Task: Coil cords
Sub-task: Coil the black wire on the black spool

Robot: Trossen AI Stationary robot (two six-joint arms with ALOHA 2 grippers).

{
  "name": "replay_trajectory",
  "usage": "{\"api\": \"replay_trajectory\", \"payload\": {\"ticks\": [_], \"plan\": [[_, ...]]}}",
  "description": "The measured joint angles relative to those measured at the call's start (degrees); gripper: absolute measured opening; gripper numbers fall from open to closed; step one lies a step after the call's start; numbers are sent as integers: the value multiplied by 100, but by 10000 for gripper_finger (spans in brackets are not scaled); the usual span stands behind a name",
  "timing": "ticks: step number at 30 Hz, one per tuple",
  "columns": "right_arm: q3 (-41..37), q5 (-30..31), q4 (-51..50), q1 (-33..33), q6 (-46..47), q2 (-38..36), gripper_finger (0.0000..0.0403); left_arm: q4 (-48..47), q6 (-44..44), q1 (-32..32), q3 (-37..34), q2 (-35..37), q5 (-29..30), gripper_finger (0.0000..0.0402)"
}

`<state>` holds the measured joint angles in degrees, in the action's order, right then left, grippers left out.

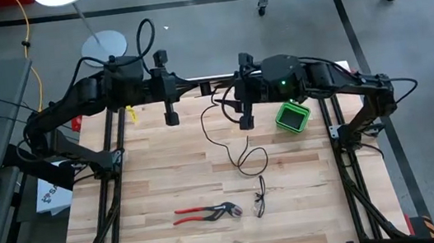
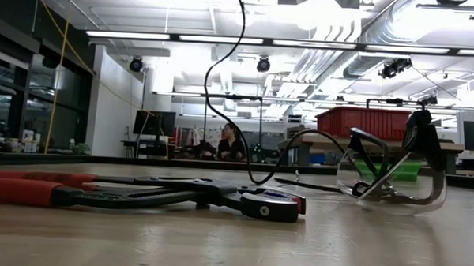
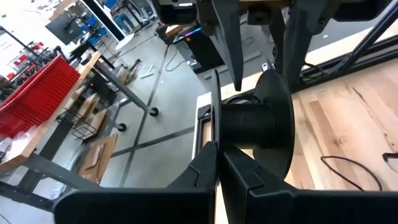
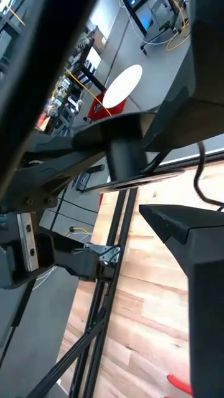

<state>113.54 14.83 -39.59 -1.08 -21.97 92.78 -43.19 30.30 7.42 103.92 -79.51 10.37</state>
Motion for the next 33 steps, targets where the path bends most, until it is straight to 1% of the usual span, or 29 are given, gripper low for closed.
{"api": "replay_trajectory", "payload": {"ticks": [3,6,8,11,12,15,17,19,23,26,28,29,31,33], "plan": [[0,20,0,0,1,45,134,37,-3,0,0,-48,0,0],[0,123,7,0,-4,84,112,81,-9,0,0,-74,-41,0],[0,191,3,0,-1,87,86,111,-9,0,0,-85,-50,0],[0,278,2,-9,25,87,24,105,-17,0,0,-89,-44,0],[2,284,12,-10,49,87,13,109,-38,0,0,-89,-55,0],[2,330,-18,-13,238,71,6,119,-178,0,0,-89,49,5],[2,349,-17,-13,306,67,3,119,-220,-2,0,-89,127,16],[2,389,-70,-13,418,67,2,3,-223,-2,1,-88,339,30],[2,458,-190,-9,438,54,1,-651,-311,-4,147,-37,869,69],[2,472,-285,12,434,47,1,-1390,-738,2,367,37,1137,98],[2,466,-295,35,414,30,1,-1641,-1336,30,443,166,967,115],[2,428,-282,56,414,19,1,-1641,-1692,59,446,242,698,123],[2,295,-267,108,417,14,0,-1497,-2341,117,442,358,-61,135],[2,49,-267,160,522,15,0,-1215,-2641,128,362,383,-518,145]]}}
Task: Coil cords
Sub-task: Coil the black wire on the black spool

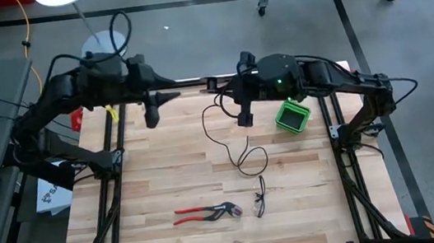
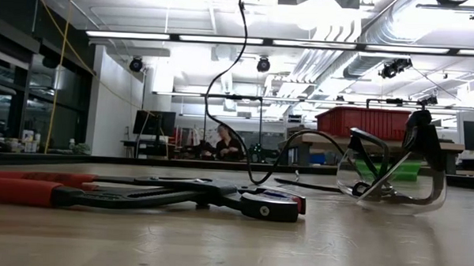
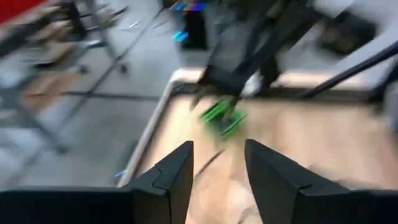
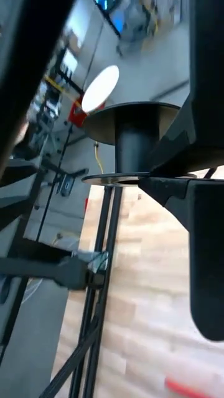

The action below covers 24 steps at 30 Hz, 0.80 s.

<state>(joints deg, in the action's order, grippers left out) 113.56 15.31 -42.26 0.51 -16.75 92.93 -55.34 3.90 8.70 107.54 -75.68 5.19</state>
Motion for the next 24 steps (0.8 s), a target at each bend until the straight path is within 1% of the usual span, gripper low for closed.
{"api": "replay_trajectory", "payload": {"ticks": [3,6,10,13,17,20,24], "plan": [[0,-388,11,106,148,1,0,489,-40,-37,-220,-42,-254,158],[0,-475,28,138,148,1,0,971,-31,-43,-464,-88,-423,168],[0,-605,197,123,151,4,0,1232,14,-43,-725,-136,-398,176],[0,-631,281,97,172,2,0,1305,-45,-43,-842,-146,-408,177],[0,-689,335,94,172,4,0,1386,-67,-45,-841,-133,-306,177],[0,-690,314,96,172,4,0,1512,-67,-43,-841,-138,-348,177],[0,-691,396,96,172,4,0,1452,-50,-46,-840,-177,-454,163]]}}
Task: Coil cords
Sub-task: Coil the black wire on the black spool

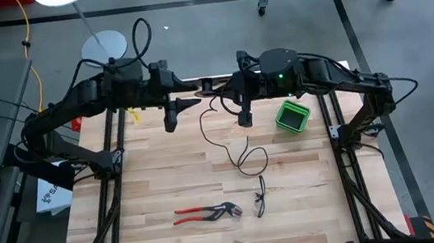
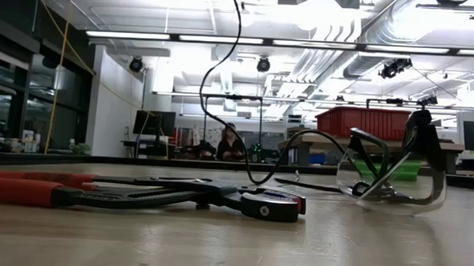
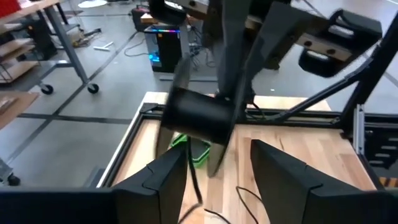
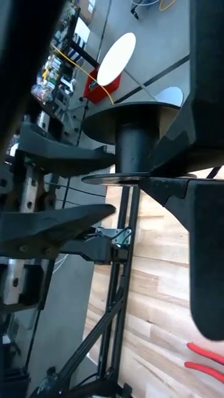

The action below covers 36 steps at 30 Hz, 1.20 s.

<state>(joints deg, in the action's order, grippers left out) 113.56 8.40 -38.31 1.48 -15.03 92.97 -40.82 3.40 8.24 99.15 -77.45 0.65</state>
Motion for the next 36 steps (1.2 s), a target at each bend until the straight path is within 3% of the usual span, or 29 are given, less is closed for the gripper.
{"api": "replay_trajectory", "payload": {"ticks": [5,12,21,31,36], "plan": [[0,0,3,0,0,0,0,75,56,-49,-1,-66,-1,114],[0,4,4,0,4,-2,0,131,182,-46,-1,-103,42,10],[4,134,38,-13,151,-44,14,79,122,-35,91,-66,27,2],[0,863,-518,44,462,-308,160,-125,-383,345,511,285,59,1],[0,267,-637,112,609,-237,182,708,-992,629,701,393,-762,1]]}}
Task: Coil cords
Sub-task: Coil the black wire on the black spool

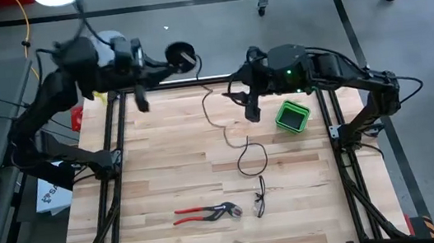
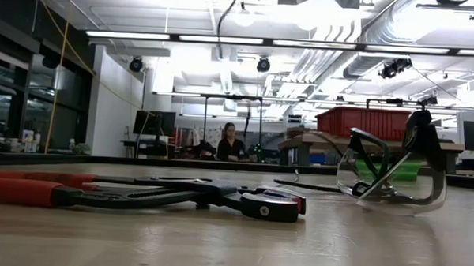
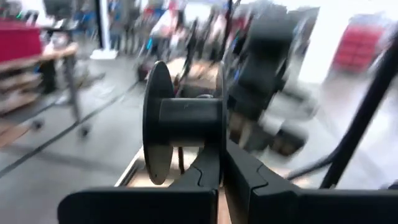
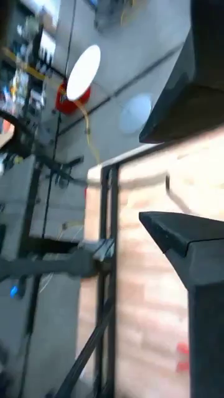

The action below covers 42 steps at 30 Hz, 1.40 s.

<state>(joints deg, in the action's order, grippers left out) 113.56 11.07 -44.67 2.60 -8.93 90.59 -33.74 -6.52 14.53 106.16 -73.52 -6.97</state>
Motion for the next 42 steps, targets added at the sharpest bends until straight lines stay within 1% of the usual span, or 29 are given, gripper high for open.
{"api": "replay_trajectory", "payload": {"ticks": [3,7,9,11,15,18,20,22,24,25,26,30,32,35,39,42], "plan": [[-2,-299,313,6,-11,148,183,396,-267,94,13,-18,-400,1],[-7,-637,1124,43,-18,269,183,827,-586,122,5,-31,-484,0],[4,-612,1367,43,-48,297,183,1064,-756,122,5,-16,-558,0],[4,-487,1366,43,-150,321,183,1325,-935,122,5,-13,-632,0],[-2,-424,1548,43,-164,338,178,1617,-1206,120,5,-20,-651,0],[0,-265,1718,31,-286,334,155,1784,-1403,122,5,-22,-644,0],[0,-177,1821,25,-301,334,129,1812,-1506,122,5,-20,-646,0],[-2,-166,1911,-3,-314,334,93,1822,-1593,120,5,-22,-645,0],[-2,-223,2031,-45,-392,334,39,1887,-1706,120,5,-28,-646,0],[-2,-337,2119,-67,-424,334,20,1968,-1765,120,5,-44,-646,0],[-2,-473,2265,-86,-440,364,13,2085,-1852,114,5,-60,-646,0],[2,-847,2930,-163,-329,597,6,2575,-2250,63,5,-213,-648,0],[0,-879,3119,-190,-322,720,5,2713,-2589,50,4,-300,-667,0],[-2,-988,3344,-195,-312,818,3,2790,-3246,2,1,-417,-692,0],[-2,-1124,3539,-195,-379,862,2,2784,-4341,-152,1,-517,-739,0],[-2,-1191,3731,-191,-539,862,2,2754,-4909,-331,1,-552,-712,0]]}}
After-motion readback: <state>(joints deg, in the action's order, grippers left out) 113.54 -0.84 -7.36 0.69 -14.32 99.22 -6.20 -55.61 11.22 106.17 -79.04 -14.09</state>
